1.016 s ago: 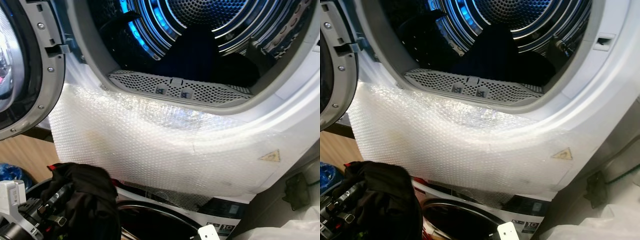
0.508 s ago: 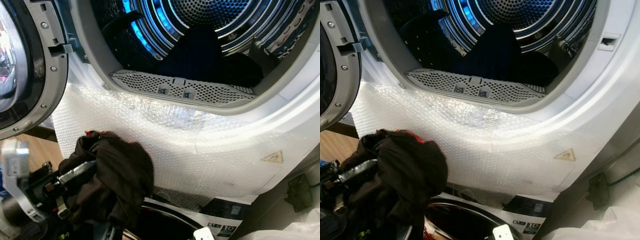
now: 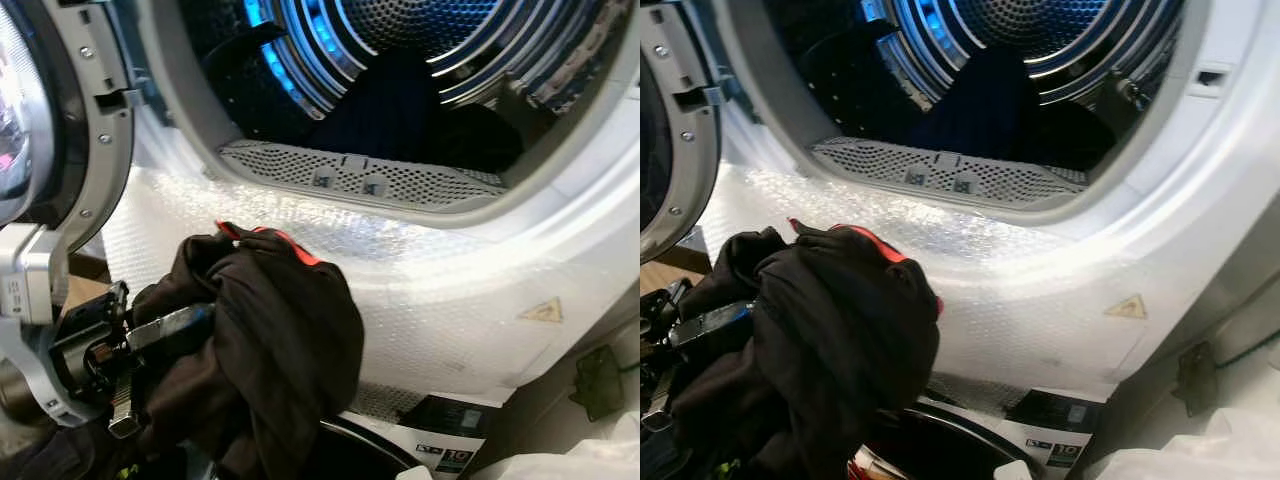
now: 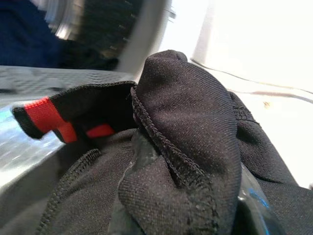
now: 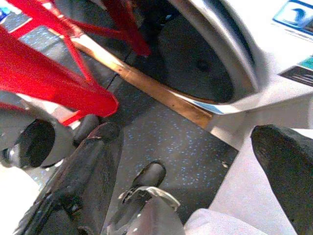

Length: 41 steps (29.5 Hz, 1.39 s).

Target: Clothes washing

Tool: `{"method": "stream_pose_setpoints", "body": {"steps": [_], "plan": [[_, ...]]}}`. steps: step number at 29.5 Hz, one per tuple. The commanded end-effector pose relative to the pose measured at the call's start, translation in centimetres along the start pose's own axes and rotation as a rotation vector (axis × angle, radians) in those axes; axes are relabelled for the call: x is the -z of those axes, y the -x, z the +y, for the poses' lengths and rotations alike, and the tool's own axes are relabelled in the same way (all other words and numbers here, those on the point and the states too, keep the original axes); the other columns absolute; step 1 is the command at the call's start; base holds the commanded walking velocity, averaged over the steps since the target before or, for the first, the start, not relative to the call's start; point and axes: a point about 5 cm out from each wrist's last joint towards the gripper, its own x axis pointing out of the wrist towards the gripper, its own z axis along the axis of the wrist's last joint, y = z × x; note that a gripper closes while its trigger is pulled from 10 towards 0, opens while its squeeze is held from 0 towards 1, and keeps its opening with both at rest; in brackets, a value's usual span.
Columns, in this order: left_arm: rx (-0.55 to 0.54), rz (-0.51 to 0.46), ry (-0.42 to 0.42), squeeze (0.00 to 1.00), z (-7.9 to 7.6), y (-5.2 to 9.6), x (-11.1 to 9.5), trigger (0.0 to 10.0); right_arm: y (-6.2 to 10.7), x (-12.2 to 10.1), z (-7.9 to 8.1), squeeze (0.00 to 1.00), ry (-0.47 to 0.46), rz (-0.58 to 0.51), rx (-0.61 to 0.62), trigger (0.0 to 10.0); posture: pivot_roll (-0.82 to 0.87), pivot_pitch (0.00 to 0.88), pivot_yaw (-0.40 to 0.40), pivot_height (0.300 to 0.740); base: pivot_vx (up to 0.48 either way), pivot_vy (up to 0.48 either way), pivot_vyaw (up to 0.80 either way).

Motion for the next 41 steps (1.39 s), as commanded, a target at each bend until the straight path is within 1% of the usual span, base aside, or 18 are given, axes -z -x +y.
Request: {"method": "stream_pose_setpoints", "body": {"steps": [1, 7, 11, 16, 18, 21, 22, 23, 24, 26, 28, 29, 31, 32, 35, 36, 37, 41], "plan": [[0.059, 0.036, -0.017, 0.0, -0.1, -0.1, -0.6, 0.0, 0.0, -0.2, -0.1, 0.0, -0.032, -0.01, 0.015, 10.0, 0.32, 0.0, 0.034, 0.74, 0.0, 0.0, 0.0], [0.174, 0.139, -0.132, 0.0, 0.5, -1.2, -2.5, 0.0, -0.2, -0.7, 1.0, 0.0, -0.017, -0.012, -0.02, 10.0, 0.33, 0.0, 0.035, 0.74, 0.0, 0.0, 0.0], [0.288, 0.121, -0.221, 0.0, 1.8, -2.8, -4.5, 0.0, -0.3, -1.8, 1.0, 0.0, -0.043, -0.046, -0.009, 10.0, 0.31, 0.0, 0.034, 0.74, 0.0, 0.0, 0.0], [0.344, 0.102, -0.278, 0.0, 3.4, -4.3, -6.0, 0.0, -0.3, -1.7, 1.0, 0.0, -0.045, -0.045, -0.007, 10.0, 0.28, 0.0, 0.049, 0.74, 0.0, 0.0, 0.0], [0.295, 0.042, -0.357, 0.0, 5.6, -5.8, -8.0, 0.0, -0.3, -1.5, 0.9, 0.0, -0.059, -0.043, 0.004, 10.0, 0.26, 0.0, 0.057, 0.74, 0.0, 0.0, 0.0], [0.109, -0.036, -0.501, 0.0, 9.2, -7.3, -10.1, 0.0, -0.2, -0.7, 0.7, 0.0, -0.078, -0.03, 0.015, 10.0, 0.22, 0.0, 0.062, 0.74, 0.0, 0.0, 0.0], [0.109, -0.036, -0.501, 0.0, 9.2, -7.3, -10.1, 0.0, -0.2, -0.7, 0.7, 0.0, -0.078, -0.03, 0.015, 10.0, 0.22, 0.0, 0.062, 0.74, 0.0, 0.0, 0.0], [-0.048, -0.094, -0.575, 0.0, 12.1, -8.0, -11.3, 0.0, 0.0, 0.1, 0.4, 0.0, -0.1, -0.018, 0.031, 10.0, 0.19, 0.0, 0.065, 0.74, 0.0, 0.0, 0.0], [-0.048, -0.094, -0.575, 0.0, 12.1, -8.0, -11.3, 0.0, 0.0, 0.1, 0.4, 0.0, -0.1, -0.018, 0.031, 10.0, 0.19, 0.0, 0.065, 0.74, 0.0, 0.0, 0.0], [-0.134, -0.092, -0.653, 0.0, 14.3, -8.7, -11.2, 0.0, 0.2, 1.1, 0.1, 0.0, -0.115, 0.001, 0.047, 10.0, 0.17, 0.0, 0.062, 0.74, 0.0, 0.0, 0.0], [-0.15, -0.091, -0.668, 0.0, 14.6, -8.9, -11.2, 0.0, 0.3, 1.4, 0.0, 0.0, -0.117, 0.006, 0.05, 10.0, 0.16, 0.0, 0.058, 0.74, 0.0, 0.0, 0.0], [-0.255, -0.11, -0.688, 0.0, 16.4, -9.6, -11.2, 8.5, 0.5, 2.2, -0.3, 0.0, -0.12, 0.019, 0.056, 10.0, 0.14, 0.0, 0.058, 0.74, 0.0, 0.0, 0.0], [-0.3, -0.117, -0.696, 0.0, 17.0, -9.8, -11.2, 8.5, 0.5, 2.4, -0.3, 0.0, -0.121, 0.023, 0.059, 10.0, 0.14, 0.0, 0.058, 0.74, 0.0, 0.0, 0.0], [-0.363, -0.11, -0.737, 0.0, 17.6, -10.0, -11.1, 10.0, 0.6, 2.8, -0.4, 0.0, -0.127, 0.028, 0.067, 10.0, 0.13, 0.0, 0.059, 0.74, 0.0, 0.0, 0.0], [-0.457, -0.119, -0.763, 0.0, 18.5, -10.2, -11.1, 10.0, 0.8, 3.2, -0.7, 0.0, -0.136, 0.032, 0.077, 10.0, 0.1, 0.0, 0.064, 0.74, 0.0, 0.0, 0.0], [-0.609, -0.153, -0.761, 0.0, 19.5, -10.2, -11.7, 10.0, 0.9, 3.7, -0.9, 0.0, -0.144, 0.034, 0.086, 10.0, 0.07, 0.0, 0.063, 0.74, 0.0, 0.0, 0.0], [-0.669, -0.161, -0.754, 0.0, 19.9, -10.1, -11.9, 10.0, 1.0, 3.9, -0.9, 0.0, -0.147, 0.034, 0.088, 10.0, 0.07, 0.0, 0.063, 0.74, 0.0, 0.0, 0.0], [-0.783, -0.16, -0.796, 0.0, 20.2, -10.2, -12.8, 10.0, 1.2, 4.4, -1.1, 0.0, -0.153, 0.039, 0.096, 10.0, 0.03, 0.0, 0.066, 0.74, 0.0, 0.0, 0.0]]}}
